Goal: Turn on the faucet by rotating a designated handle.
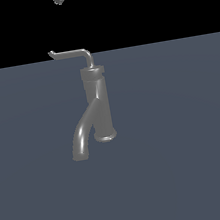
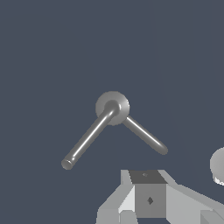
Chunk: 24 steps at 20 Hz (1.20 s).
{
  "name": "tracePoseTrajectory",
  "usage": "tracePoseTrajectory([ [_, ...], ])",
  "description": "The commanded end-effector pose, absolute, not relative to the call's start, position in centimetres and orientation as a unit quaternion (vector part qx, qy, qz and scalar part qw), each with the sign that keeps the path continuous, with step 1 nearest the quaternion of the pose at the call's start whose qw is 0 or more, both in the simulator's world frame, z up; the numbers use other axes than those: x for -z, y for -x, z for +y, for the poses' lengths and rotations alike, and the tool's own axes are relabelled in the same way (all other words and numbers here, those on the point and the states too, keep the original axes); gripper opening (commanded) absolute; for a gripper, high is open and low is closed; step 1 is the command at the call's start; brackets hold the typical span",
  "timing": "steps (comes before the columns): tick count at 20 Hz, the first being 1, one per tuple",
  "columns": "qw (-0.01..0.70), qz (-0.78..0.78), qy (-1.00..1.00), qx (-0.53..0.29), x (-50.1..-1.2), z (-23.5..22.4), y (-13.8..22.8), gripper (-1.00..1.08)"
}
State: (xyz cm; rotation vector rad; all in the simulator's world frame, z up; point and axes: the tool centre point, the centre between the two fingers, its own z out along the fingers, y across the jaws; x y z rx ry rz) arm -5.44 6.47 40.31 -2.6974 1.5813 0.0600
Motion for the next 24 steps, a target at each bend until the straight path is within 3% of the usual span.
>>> tracePoseTrajectory([
  [1, 0.007, 0.532, 0.846, -0.019, -39.6, 6.9, 4.5, -1.00],
  [24, 0.001, 0.734, 0.679, -0.005, -31.8, 10.6, -3.2, -1.00],
])
